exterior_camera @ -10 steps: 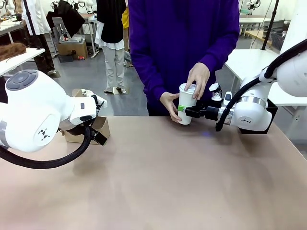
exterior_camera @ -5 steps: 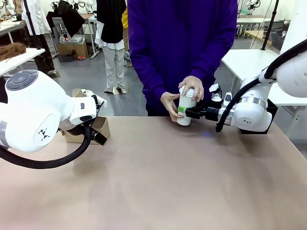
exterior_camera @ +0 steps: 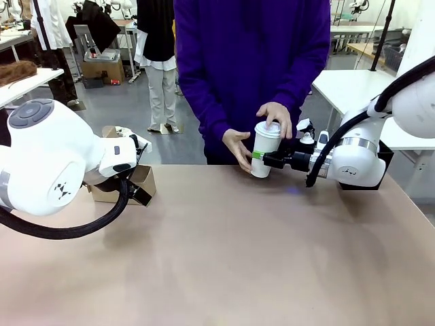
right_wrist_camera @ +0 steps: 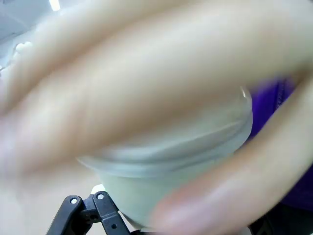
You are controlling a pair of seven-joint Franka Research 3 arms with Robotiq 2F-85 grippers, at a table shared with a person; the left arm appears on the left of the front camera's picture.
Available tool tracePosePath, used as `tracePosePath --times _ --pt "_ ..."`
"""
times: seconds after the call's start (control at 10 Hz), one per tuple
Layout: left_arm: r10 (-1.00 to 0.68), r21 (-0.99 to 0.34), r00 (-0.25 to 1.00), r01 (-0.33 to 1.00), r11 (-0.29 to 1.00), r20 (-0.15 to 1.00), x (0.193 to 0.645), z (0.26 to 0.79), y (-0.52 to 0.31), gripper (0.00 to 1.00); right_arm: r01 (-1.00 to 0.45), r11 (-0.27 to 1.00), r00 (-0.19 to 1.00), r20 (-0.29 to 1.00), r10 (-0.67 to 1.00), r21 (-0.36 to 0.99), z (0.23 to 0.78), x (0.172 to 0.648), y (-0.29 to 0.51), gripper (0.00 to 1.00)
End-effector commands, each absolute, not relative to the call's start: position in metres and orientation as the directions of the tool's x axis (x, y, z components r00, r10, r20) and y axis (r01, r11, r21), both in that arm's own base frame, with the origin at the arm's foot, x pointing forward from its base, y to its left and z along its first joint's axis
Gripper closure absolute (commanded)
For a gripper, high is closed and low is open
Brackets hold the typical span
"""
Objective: Pour a drink into a cup and package it in a carrier.
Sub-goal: When a person places the Paper Cup Lid on the 600 ml Paper Cup , lift the 600 ml Paper Cup.
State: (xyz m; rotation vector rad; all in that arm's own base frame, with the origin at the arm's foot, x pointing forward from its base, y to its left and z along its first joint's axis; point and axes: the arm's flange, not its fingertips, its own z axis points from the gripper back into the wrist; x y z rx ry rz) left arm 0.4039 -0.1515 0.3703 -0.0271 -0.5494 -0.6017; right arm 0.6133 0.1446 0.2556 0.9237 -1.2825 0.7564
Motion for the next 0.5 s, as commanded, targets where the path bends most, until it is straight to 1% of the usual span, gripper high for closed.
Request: tracePosePath --times 0.0,0.4 --pt "-0.529 0.131 0.686 0.544 0.829 0.499 0.4037 0.3706 -0.1513 0.0 -0.88 0.452 0.141 0.989 -0.036 0.142 0.2635 0.6127 0.1458 0.19" --pt "-0.529 0.131 0.686 0.544 0.829 0.499 0.4037 0.3706 -0.1513 0.0 -0.88 0.452 0.141 0.989 -0.036 0.142 0.2635 0.6127 0.1458 0.19"
